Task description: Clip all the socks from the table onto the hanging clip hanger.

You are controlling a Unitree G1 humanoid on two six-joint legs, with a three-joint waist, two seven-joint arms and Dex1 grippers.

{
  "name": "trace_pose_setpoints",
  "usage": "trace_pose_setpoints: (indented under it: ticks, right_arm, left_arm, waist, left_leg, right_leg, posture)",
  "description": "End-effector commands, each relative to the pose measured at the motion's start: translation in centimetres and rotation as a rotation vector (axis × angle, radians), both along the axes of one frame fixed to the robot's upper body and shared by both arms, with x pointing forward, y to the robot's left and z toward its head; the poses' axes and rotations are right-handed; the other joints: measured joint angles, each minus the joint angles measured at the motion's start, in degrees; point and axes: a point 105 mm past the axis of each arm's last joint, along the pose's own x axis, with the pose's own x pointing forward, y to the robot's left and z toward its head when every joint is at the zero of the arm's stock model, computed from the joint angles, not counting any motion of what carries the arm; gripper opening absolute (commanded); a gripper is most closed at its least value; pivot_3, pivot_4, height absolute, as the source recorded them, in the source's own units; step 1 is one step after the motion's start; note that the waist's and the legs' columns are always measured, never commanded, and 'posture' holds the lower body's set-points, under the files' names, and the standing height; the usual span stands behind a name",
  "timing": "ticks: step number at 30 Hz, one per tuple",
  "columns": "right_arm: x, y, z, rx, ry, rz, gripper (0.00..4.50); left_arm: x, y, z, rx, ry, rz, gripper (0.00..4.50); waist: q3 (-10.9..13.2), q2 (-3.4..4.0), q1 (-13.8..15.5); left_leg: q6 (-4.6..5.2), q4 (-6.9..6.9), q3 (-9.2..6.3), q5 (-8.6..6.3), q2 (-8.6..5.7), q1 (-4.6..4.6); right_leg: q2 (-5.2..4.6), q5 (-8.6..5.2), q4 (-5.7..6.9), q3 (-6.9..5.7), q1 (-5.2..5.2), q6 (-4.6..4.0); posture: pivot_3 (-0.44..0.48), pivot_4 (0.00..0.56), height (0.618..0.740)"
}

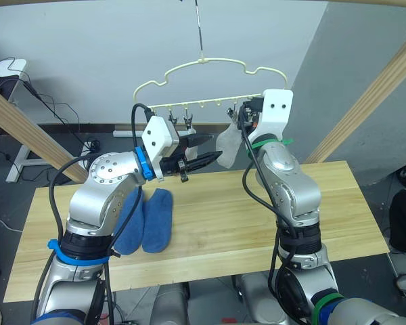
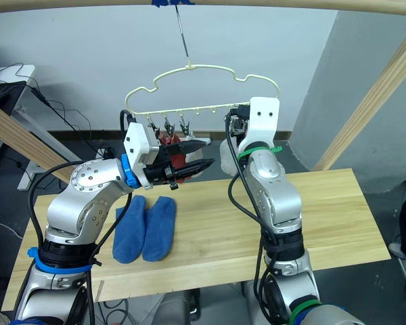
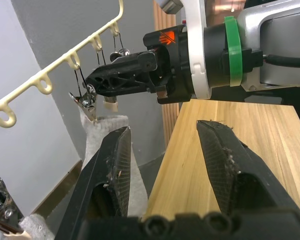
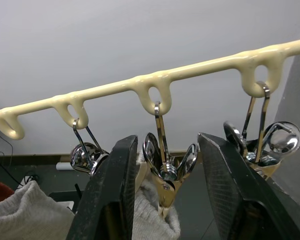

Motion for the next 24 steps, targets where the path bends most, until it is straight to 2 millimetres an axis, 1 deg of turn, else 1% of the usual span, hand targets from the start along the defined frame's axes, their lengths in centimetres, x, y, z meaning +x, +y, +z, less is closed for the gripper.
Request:
trace_pose_setpoints:
  ticks: [1, 24]
  right_arm:
    - [-0.8, 1.8, 1.9, 0.065, -0.061, 0.059, 1.97]
    - [-0.3, 2.9, 2.4, 0.103, -0.092, 0.118, 1.97]
  left_arm:
    - [-0.6, -0.2, 0.9, -0.002, -0.055, -0.015, 2.31]
    - [-0.7, -0.1, 0.7, 0.001, -0.051, -0.004, 2.31]
  waist:
    - [0.0, 0.00, 0.0]
    - [0.0, 0.00, 0.1]
  left_leg:
    - [0.00, 0.00, 0.00, 0.00, 0.00, 0.00]
    - [0.00, 0.00, 0.00, 0.00, 0.00, 0.00]
  right_leg:
    - [0.00, 0.00, 0.00, 0.00, 0.00, 0.00]
    - [0.00, 0.00, 0.01, 0.00, 0.00, 0.00]
  posture:
    - [-0.197, 0.225, 0.740]
    - [-0.181, 0.224, 0.740]
